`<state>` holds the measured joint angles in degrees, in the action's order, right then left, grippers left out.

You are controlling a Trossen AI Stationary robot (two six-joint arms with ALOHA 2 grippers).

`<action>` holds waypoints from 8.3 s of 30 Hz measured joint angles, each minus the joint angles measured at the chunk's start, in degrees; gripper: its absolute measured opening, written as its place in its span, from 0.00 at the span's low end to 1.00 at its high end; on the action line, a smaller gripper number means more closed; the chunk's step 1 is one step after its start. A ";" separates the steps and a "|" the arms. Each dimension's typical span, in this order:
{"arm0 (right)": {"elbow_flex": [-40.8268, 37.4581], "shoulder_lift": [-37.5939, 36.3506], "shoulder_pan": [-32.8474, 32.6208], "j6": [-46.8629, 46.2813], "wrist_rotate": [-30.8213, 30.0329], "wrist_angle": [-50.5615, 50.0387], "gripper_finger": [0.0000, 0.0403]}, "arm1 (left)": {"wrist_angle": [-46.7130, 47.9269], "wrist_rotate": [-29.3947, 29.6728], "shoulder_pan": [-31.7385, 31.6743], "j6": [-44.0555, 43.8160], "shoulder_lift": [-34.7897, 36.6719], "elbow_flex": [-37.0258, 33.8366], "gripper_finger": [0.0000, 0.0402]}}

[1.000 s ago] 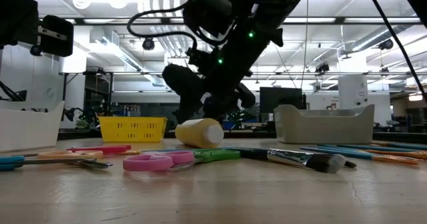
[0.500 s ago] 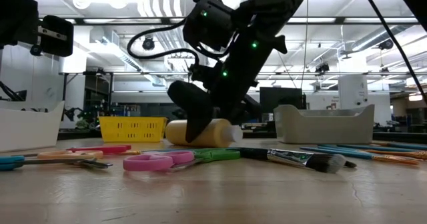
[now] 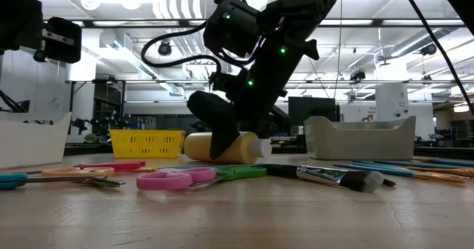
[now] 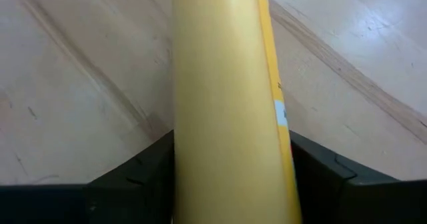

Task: Pick & Place Paint Supplies
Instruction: Put the yellow acrylic paint bottle into the gray bin, then put the blue paintbrush into the white bin

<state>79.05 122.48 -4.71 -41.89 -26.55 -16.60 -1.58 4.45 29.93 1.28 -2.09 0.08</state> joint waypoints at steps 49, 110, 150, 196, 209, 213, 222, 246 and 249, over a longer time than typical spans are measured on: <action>-22.69 -45.85 2.02 38.31 -8.03 -28.72 0.49 | 0.01 0.00 0.00 0.20 -0.02 -0.01 0.00; -43.60 -51.60 21.38 51.47 3.21 -9.35 0.66 | 0.02 0.00 0.00 0.22 0.00 -0.02 0.00; -33.10 -53.58 11.57 39.08 9.12 -11.22 0.67 | 0.01 0.01 -0.01 0.16 0.00 -0.01 0.00; -33.51 -49.86 2.33 42.69 18.03 9.52 0.67 | 0.00 0.00 -0.02 0.22 -0.02 -0.02 0.00; -33.51 -49.86 2.34 42.97 18.01 9.51 0.67 | 0.00 0.01 0.00 0.20 -0.02 0.00 0.00; -33.51 -49.86 2.34 42.95 18.01 9.51 0.67 | 0.02 0.02 0.00 0.20 -0.02 -0.02 0.00; -33.51 -49.86 2.34 42.96 17.97 9.51 0.67 | -0.07 0.02 0.00 -2.42 0.00 0.00 0.00; -33.51 -49.86 2.34 42.97 17.90 9.51 0.67 | 16.77 4.55 -0.13 -21.27 -21.33 20.11 0.00; -33.51 -49.86 2.34 42.96 17.93 9.51 0.67 | 17.46 4.78 -0.15 -21.29 -29.58 23.96 0.00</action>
<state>45.54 72.62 -2.37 1.08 -8.62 -7.09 15.87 9.23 29.78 -20.01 -31.67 24.04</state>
